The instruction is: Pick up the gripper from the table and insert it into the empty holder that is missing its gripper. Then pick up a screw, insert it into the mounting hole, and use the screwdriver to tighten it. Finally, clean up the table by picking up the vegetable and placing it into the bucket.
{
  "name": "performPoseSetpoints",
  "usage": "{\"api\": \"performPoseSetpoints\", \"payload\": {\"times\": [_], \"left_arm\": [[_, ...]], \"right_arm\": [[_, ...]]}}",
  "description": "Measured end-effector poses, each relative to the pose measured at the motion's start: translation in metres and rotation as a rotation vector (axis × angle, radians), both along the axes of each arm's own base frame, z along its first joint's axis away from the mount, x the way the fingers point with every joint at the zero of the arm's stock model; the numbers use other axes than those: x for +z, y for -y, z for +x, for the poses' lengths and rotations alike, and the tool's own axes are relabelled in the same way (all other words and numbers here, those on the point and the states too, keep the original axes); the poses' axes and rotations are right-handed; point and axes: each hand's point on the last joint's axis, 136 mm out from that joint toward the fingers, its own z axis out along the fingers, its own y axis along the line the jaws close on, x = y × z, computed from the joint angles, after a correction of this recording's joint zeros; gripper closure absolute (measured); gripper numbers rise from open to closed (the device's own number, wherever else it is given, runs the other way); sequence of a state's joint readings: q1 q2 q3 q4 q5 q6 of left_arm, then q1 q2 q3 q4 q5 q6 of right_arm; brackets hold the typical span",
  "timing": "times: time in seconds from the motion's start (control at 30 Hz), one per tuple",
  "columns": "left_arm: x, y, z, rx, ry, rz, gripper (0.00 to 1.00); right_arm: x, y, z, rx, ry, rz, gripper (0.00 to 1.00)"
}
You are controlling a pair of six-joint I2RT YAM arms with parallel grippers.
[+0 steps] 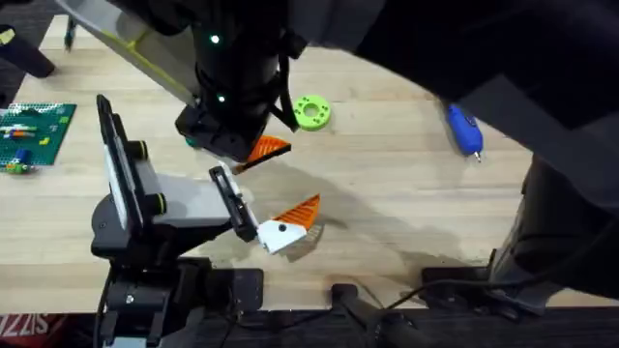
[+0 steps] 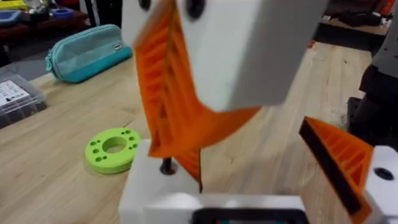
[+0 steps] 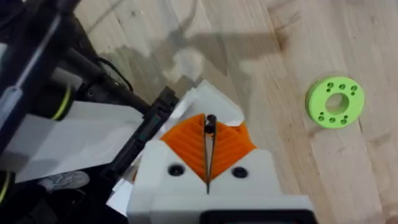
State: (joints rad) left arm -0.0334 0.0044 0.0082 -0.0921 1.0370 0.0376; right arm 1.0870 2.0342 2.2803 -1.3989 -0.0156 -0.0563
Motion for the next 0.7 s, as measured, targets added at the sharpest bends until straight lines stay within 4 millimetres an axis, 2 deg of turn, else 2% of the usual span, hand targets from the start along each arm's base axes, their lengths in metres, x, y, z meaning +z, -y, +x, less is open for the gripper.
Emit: {"api": "performPoseSetpoints", "payload": {"times": [0.7], "left_arm": [[0.0000,0.0000,0.0000,0.000,0.000,0.000,0.015]], "right_arm": [[-0.0004,0.0011,-0.0022,-0.001,-0.012,-0.003,0.997]]}}
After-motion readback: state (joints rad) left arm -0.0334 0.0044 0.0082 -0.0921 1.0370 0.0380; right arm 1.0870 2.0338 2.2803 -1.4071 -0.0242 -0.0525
